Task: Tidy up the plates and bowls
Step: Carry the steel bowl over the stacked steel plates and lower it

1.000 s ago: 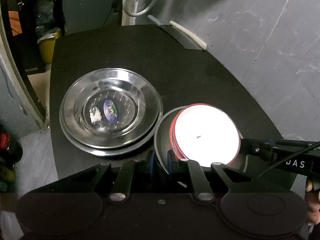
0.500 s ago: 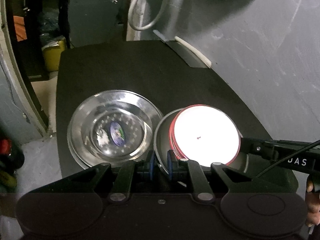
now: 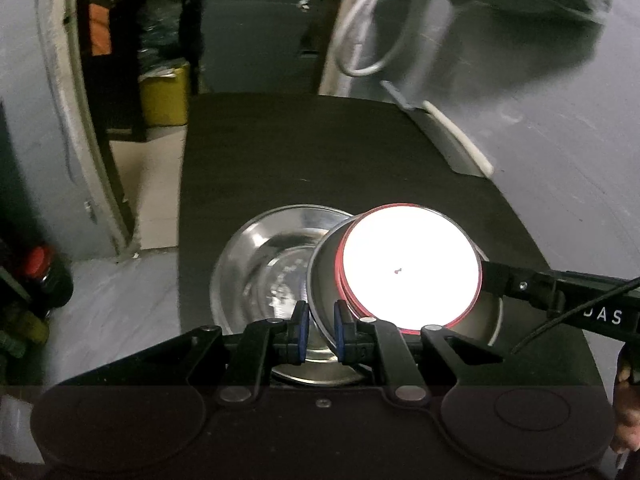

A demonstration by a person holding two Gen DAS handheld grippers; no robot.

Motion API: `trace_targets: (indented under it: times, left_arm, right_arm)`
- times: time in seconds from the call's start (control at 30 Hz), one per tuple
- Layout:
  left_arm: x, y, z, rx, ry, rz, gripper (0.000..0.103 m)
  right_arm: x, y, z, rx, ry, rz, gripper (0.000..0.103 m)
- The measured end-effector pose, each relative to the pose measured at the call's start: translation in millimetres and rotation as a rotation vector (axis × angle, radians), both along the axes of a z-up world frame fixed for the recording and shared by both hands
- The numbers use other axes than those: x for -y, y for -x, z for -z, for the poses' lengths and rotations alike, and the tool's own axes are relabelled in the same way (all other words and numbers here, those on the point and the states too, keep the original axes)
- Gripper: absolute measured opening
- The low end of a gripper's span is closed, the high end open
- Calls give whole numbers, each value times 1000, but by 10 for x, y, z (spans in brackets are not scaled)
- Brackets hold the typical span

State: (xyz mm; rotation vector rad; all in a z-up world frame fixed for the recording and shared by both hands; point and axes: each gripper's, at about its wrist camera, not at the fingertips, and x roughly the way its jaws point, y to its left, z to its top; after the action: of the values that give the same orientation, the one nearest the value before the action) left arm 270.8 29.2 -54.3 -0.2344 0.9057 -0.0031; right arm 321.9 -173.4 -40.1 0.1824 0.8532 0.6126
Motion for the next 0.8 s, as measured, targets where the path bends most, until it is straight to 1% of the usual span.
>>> trace_targets:
  times: [0.2,0.33,0.67,0.8]
  left_arm:
    - [-164,-125,73,-24,9,-77,12]
    - [-227,-209,107,-32,4,-109,12]
    - [-308,-283,101,-26,-26,-141,13]
    - [-302,-280,95,-22,-36,-145,13]
  right_arm:
    - [-252,-237,8,12,11,-60,15]
    - [-358,-377,33,11,8,-80,15]
    - [-449,-490,191,-22,2,-100,15]
    - [-471,-500,205,-24,-6,-103,15]
